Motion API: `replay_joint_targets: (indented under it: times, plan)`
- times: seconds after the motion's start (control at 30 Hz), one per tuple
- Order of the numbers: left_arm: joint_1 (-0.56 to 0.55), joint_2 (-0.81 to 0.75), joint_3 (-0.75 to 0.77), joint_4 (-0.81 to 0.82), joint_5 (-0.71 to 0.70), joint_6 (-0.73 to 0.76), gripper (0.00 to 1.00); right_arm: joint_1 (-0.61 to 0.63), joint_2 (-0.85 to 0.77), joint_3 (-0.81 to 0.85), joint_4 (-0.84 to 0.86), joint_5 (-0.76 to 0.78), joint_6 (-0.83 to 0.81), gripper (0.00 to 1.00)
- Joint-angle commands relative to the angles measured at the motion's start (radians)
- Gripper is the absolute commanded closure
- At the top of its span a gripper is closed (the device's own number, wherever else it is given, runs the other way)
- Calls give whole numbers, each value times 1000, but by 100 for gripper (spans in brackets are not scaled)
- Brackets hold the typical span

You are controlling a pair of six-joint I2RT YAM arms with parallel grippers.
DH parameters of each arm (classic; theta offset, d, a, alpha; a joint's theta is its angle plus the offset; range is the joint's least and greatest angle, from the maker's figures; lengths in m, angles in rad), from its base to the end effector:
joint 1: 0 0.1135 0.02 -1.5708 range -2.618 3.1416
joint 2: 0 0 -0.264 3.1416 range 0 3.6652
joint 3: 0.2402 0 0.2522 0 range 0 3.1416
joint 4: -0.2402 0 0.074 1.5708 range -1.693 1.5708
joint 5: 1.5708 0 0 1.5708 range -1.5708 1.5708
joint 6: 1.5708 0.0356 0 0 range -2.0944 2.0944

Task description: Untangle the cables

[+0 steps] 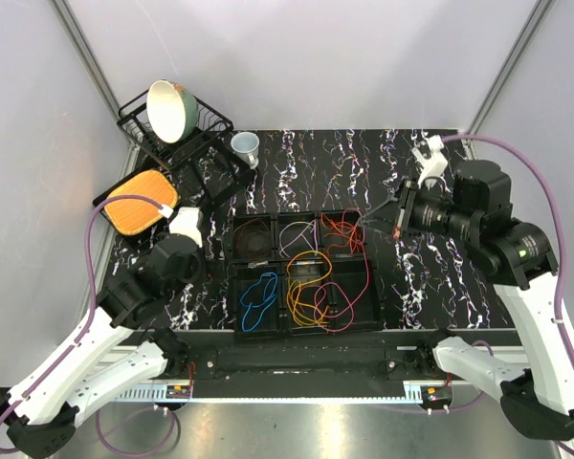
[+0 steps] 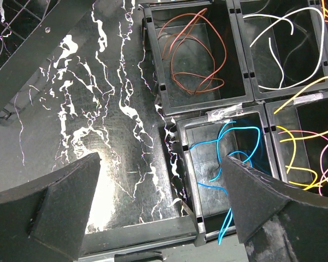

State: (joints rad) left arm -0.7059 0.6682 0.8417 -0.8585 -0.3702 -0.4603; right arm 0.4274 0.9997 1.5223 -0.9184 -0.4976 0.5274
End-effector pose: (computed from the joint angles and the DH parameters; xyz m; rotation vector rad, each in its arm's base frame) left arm 0.1048 -0.0724 0.3106 0.0757 2.2099 -0.2310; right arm 0.1356 0.0804 0.4693 -0.2448 2.0719 1.0936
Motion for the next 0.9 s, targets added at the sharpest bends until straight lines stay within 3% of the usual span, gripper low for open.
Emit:
replay_joint_targets:
  times: [0.0, 0.17, 0.3, 0.73, 0.87]
  plan:
    - [0, -7, 2, 49, 8, 8, 5, 5, -53, -99, -5, 25, 68, 100]
    - [0, 1, 0, 50, 13, 9, 5, 5, -110, -275, 111, -76, 131, 100]
    - [0, 16, 3, 49, 14, 11, 5, 5, -66, -188, 173, -110, 100, 100]
    - [-1, 4, 2, 49, 2, 6, 6, 5, 396, 673, 185, -271, 60, 100]
    - [0, 2, 2, 49, 2, 6, 6, 5, 554, 956, 75, -285, 36, 100]
